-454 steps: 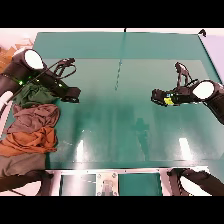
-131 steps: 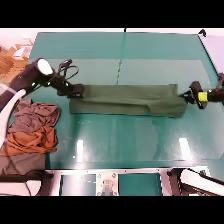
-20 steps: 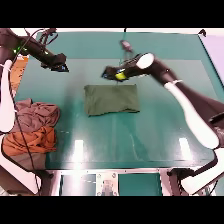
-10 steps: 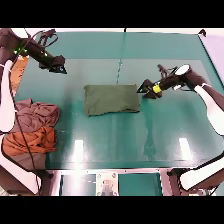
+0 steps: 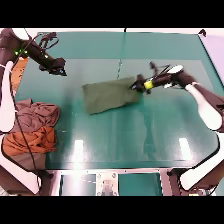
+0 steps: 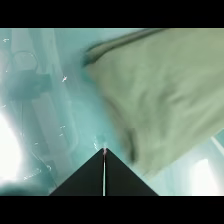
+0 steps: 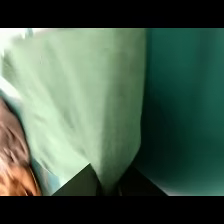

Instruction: Fold the shirts.

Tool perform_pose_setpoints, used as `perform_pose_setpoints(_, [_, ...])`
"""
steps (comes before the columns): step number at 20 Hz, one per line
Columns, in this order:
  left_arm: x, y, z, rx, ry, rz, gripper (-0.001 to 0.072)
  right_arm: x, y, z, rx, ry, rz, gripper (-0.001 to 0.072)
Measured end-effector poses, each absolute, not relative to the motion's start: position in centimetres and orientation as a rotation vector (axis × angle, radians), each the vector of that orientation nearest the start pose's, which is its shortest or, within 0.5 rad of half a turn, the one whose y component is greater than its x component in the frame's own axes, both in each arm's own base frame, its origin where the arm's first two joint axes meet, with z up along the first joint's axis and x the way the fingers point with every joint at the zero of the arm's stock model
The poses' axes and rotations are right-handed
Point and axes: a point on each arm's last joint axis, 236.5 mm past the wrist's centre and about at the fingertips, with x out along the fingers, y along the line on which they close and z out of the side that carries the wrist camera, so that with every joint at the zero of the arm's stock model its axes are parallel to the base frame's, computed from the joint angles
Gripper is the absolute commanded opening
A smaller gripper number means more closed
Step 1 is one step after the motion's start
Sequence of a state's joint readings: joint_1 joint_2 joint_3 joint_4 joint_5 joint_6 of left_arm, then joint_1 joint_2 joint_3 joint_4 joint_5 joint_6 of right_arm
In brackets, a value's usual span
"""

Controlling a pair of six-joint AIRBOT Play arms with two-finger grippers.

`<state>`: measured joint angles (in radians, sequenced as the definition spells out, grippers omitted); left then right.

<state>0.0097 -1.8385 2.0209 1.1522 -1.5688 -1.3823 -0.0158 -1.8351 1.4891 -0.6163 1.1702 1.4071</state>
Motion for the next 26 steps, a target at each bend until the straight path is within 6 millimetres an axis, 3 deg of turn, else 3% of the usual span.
perform_pose_setpoints(1, [49.0, -9.1, 5.4, -0.14, 1.321, -0.465, 0.002, 49.1, 14.8, -2.0, 0.832, 1.29, 0.476, 0.0014])
perform_pose_setpoints(3, [49.0, -9.1, 5.4, -0.14, 1.324, -0.466, 0.002, 49.8, 8.6, 0.3, 0.822, 1.231, 0.362, 0.0014])
perform_pose_setpoints(5, [48.9, -9.1, 5.4, -0.14, 1.324, -0.466, 0.002, 49.5, 0.8, 2.2, 0.827, 1.169, 0.205, 0.0014])
perform_pose_setpoints(7, [48.9, -9.1, 5.4, -0.14, 1.324, -0.466, 0.002, 47.5, -7.4, 3.4, 0.844, 1.126, 0.029, 0.0014])
perform_pose_setpoints(10, [49.0, -9.1, 5.4, -0.14, 1.323, -0.466, 0.002, 41.9, -18.6, 4.2, 0.897, 1.063, -0.238, 0.0013])
perform_pose_setpoints(12, [49.1, -9.1, 5.5, -0.141, 1.316, -0.464, 0.002, 36.8, -24.2, 3.8, 0.953, 1.036, -0.406, 0.0014])
perform_pose_setpoints(14, [49.2, -9.1, 5.5, -0.141, 1.312, -0.463, 0.002, 30.8, -28.1, 2.5, 1.021, 1.028, -0.569, 0.0014])
perform_pose_setpoints(16, [49.3, -9.1, 5.5, -0.142, 1.309, -0.462, 0.002, 24.8, -30.4, 0.7, 1.105, 1.006, -0.722, 0.0014])
perform_pose_setpoints(19, [49.3, -9.1, 5.5, -0.142, 1.308, -0.462, 0.002, 17.0, -31.1, -2.4, 1.233, 0.952, -0.911, 0.0014])
perform_pose_setpoints(21, [49.3, -9.1, 5.5, -0.142, 1.307, -0.462, 0.002, 13.2, -30.6, -4.3, 1.302, 0.912, -1.008, 0.0014])
perform_pose_setpoints(23, [49.4, -9.2, 5.5, -0.144, 1.306, -0.463, 0.002, 10.9, -29.8, -6.0, 1.351, 0.889, -1.068, 0.0017])
perform_pose_setpoints(24, [49.4, -9.2, 5.5, -0.144, 1.306, -0.464, 0.002, 10.3, -29.4, -6.7, 1.364, 0.885, -1.084, 0.0125])
perform_pose_setpoints(25, [49.4, -9.2, 5.5, -0.145, 1.305, -0.464, 0.002, 10.0, -29.1, -7.1, 1.366, 0.884, -1.091, 0.0405])
perform_pose_setpoints(26, [49.4, -9.2, 5.6, -0.145, 1.305, -0.465, 0.002, 9.9, -28.9, -7.4, 1.364, 0.885, -1.094, 0.0502])
